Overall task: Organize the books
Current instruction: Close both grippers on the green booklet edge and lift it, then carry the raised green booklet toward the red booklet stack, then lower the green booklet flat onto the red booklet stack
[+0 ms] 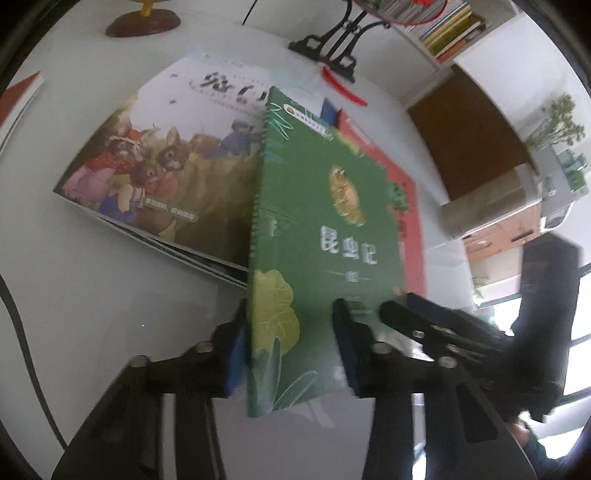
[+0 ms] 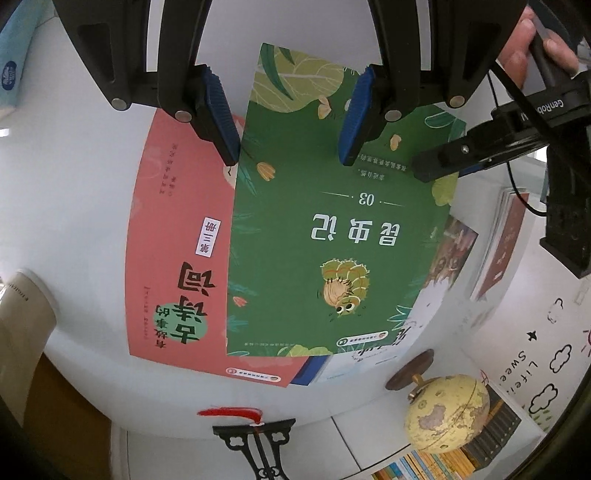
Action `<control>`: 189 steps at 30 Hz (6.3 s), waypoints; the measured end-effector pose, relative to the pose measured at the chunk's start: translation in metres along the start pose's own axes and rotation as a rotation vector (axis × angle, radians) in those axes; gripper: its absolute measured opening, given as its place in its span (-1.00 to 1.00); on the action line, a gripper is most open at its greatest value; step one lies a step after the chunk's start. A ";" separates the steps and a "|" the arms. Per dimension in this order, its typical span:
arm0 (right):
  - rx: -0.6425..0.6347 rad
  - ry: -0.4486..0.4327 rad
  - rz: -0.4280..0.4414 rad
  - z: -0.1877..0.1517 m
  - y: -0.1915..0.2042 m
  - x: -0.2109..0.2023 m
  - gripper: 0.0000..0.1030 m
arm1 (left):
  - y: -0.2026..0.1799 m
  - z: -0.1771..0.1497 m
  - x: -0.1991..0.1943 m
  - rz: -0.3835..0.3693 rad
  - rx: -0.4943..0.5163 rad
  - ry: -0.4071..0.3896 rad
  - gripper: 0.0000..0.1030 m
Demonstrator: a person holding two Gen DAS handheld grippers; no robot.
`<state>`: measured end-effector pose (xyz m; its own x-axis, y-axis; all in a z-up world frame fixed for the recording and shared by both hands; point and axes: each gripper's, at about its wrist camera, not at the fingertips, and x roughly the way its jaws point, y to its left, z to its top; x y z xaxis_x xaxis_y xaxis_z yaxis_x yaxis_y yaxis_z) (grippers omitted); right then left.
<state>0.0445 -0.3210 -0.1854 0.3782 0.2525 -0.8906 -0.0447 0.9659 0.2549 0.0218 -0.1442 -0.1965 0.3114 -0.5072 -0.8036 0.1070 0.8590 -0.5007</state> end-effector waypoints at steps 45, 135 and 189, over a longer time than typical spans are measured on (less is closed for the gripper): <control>0.365 0.044 0.484 -0.034 -0.055 -0.007 -0.24 | 0.017 0.035 0.014 -0.348 -0.255 0.108 -0.84; 0.364 0.067 0.404 -0.009 -0.054 -0.003 -0.73 | 0.028 0.063 0.008 0.010 0.002 0.098 -0.46; -0.313 -0.092 0.202 0.002 0.140 -0.029 -0.61 | 0.072 0.042 -0.116 0.063 0.034 -0.154 -0.77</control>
<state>0.0296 -0.1936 -0.1233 0.4138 0.4474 -0.7929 -0.4019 0.8712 0.2818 0.0329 -0.0205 -0.1257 0.4595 -0.4380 -0.7727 0.1140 0.8918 -0.4378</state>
